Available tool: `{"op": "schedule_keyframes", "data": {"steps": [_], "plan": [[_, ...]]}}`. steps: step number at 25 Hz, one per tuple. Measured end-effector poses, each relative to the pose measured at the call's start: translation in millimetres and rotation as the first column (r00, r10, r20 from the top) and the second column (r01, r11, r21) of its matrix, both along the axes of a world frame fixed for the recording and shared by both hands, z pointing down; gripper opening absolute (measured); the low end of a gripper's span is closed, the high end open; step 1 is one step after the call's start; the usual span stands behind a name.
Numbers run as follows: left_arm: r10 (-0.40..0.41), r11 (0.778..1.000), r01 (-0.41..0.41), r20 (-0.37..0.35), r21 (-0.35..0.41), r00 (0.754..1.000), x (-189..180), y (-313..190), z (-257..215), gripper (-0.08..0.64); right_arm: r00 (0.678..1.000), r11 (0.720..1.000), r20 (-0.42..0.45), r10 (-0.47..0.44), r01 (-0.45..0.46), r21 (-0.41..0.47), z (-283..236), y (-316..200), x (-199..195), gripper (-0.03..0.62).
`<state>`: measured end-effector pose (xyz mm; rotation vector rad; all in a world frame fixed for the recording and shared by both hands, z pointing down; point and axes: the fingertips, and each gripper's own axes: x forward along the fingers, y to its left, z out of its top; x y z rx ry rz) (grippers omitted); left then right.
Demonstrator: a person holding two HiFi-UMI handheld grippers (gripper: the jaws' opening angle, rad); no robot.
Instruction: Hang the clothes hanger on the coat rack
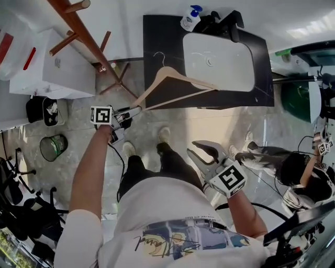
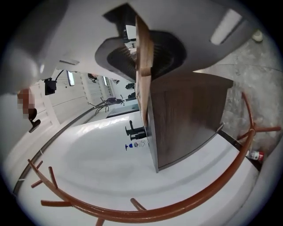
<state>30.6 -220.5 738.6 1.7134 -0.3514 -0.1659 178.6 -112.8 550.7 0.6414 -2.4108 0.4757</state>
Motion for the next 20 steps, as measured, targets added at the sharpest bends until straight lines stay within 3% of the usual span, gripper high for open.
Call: {"op": "schedule_keyframes", "data": {"steps": [1,4,5,9,12,15,20], "plan": [[-0.001,1.0,0.001,-0.017,-0.007,1.0,1,0,-2,0.078,1.0,1.0,-0.004,0.003,-0.003,-0.002,0,3,-2,0.098],[0.002,1.0,-0.002,-0.027,-0.022,1.0,0,2,-4,0.065,1.0,1.0,-0.02,0.018,-0.019,-0.005,1,10,-3,0.098],[0.001,1.0,-0.001,-0.012,-0.004,1.0,-2,2,-3,0.058,0.999,1.0,-0.023,0.026,-0.026,-0.006,1,11,-3,0.098],[-0.032,0.995,0.039,-0.077,0.087,0.996,-2,-2,-28,0.043,0.999,0.999,-0.02,0.037,-0.037,0.006,-4,15,-9,0.098],[-0.057,0.987,0.063,-0.041,0.15,0.998,-5,-6,-37,0.041,0.999,0.999,-0.022,0.031,-0.031,0.015,-8,15,-14,0.098],[-0.093,0.972,0.103,-0.057,0.212,0.994,-7,-10,-56,0.04,1.0,0.999,-0.023,0.018,-0.017,0.029,-12,17,-20,0.098],[-0.135,0.954,0.15,-0.074,0.259,0.988,-18,-10,-87,0.04,1.0,0.999,-0.025,0.011,-0.01,0.04,-12,18,-26,0.098]]}}
